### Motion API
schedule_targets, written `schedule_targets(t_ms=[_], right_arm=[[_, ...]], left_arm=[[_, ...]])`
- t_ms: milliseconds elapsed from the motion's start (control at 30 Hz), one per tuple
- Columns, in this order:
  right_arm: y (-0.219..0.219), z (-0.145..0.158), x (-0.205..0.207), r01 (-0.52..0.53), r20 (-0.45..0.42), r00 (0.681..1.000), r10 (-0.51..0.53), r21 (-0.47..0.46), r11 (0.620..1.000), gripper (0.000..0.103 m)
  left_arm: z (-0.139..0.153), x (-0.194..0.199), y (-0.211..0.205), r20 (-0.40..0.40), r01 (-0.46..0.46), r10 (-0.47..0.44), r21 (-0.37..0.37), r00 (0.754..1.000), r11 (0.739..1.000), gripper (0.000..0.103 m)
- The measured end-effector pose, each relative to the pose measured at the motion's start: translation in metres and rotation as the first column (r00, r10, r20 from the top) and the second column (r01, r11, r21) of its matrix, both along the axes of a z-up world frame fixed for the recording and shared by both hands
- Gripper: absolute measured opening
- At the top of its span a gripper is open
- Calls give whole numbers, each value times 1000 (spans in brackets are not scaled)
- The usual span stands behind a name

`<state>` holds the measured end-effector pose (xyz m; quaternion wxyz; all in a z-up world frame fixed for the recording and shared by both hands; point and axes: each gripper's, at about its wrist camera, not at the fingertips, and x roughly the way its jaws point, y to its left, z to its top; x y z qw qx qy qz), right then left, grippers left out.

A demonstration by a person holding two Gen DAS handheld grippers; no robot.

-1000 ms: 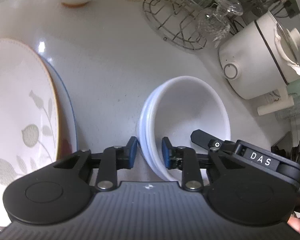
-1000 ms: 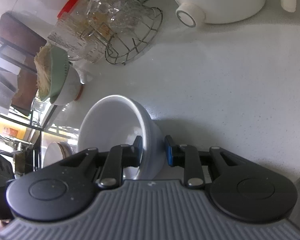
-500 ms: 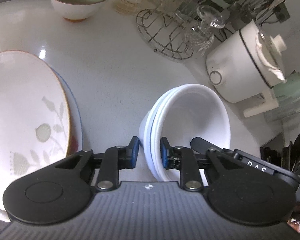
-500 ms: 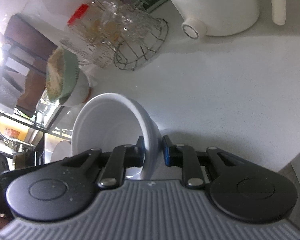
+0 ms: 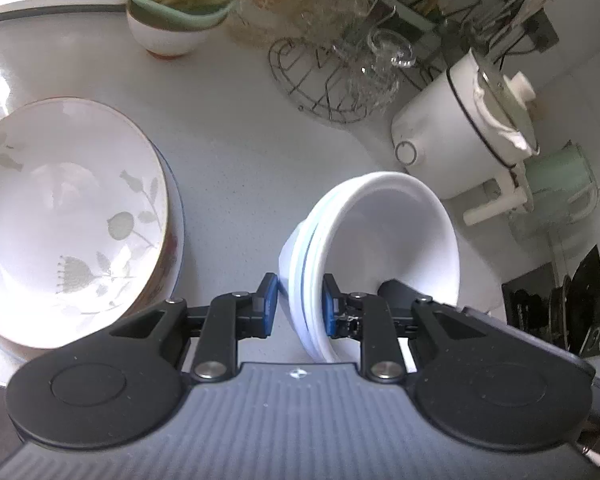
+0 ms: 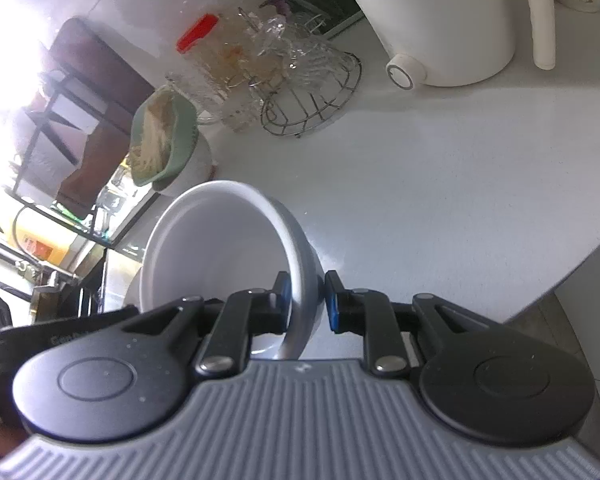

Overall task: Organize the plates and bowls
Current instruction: 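Grasp the rim of the nested bowl stack with the left gripper and lift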

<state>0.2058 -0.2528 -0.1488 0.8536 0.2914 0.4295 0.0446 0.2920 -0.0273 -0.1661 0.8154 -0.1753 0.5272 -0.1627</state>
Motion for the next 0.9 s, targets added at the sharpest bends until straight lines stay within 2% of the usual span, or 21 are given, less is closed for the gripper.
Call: schedule_targets(t_ms=[433,900], right_arm=[[20,23,-4,-71,23,997,70,23,997,21],[72,48,9,-136,33,990,135,23,990,21]], left_arm=[[34,-17,31,30,-65,66,-6,997,998,27],[50,-22,98,25,-114,115,-36,993,993,27]])
